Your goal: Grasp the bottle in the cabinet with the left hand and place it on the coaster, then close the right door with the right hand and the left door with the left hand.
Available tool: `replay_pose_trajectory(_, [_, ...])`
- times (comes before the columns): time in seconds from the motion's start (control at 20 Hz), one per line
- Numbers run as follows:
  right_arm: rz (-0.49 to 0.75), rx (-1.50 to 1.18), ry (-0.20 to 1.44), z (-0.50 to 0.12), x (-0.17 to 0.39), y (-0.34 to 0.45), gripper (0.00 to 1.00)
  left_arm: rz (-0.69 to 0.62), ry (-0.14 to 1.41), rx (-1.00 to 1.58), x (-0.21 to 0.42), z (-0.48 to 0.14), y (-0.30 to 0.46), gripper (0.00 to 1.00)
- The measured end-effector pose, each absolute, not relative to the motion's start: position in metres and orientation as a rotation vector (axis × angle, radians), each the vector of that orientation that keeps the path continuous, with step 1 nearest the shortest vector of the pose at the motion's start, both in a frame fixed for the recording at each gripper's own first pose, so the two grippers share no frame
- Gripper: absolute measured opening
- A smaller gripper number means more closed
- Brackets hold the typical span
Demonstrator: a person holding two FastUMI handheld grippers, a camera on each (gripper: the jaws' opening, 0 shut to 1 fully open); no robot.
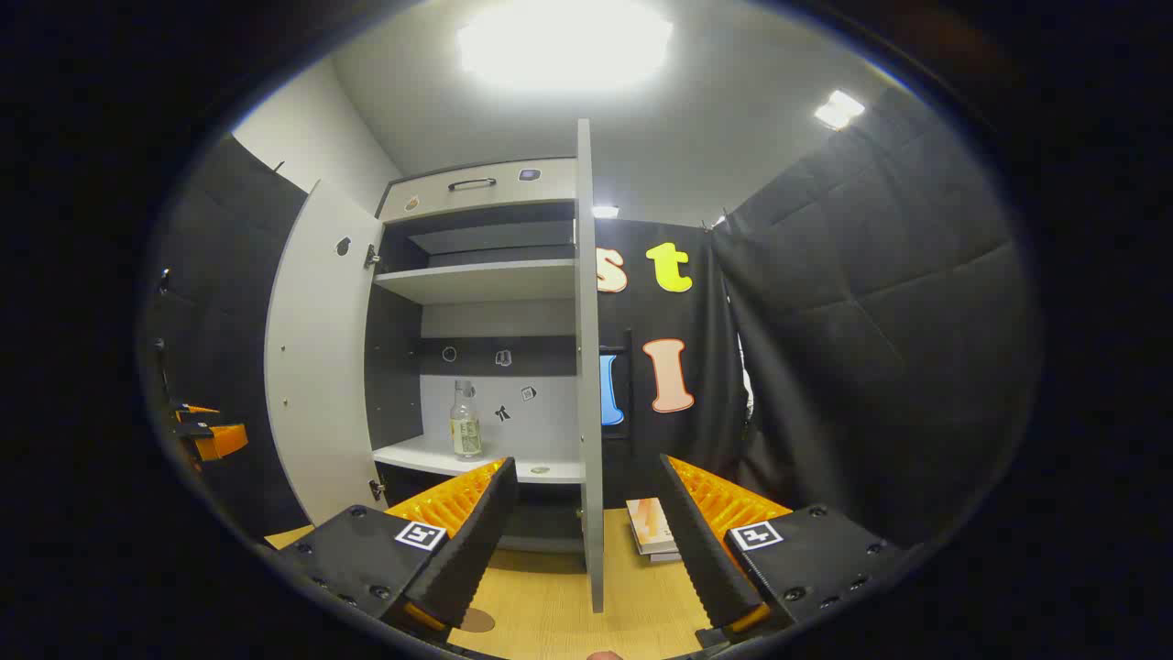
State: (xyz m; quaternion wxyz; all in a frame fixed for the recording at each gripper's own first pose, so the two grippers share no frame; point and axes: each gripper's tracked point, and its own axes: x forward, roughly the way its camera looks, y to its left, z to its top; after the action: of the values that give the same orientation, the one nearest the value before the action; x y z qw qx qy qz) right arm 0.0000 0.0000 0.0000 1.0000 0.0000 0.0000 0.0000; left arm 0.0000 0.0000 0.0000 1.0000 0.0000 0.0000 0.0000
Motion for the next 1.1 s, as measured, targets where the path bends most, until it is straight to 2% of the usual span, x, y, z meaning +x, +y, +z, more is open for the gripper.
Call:
replay_pose_trajectory(0.5, [-0.015,-0.003,-0.003,-0.002,0.002,-0.011,0.96,0.036,0.000,-0.006,-0.003,-0.001,0.010,0.85])
replay_pose_trajectory(1.1, [0.007,-0.006,0.016,-0.021,0.007,-0.031,0.96,0.027,0.004,-0.008,-0.005,0.003,-0.020,0.87])
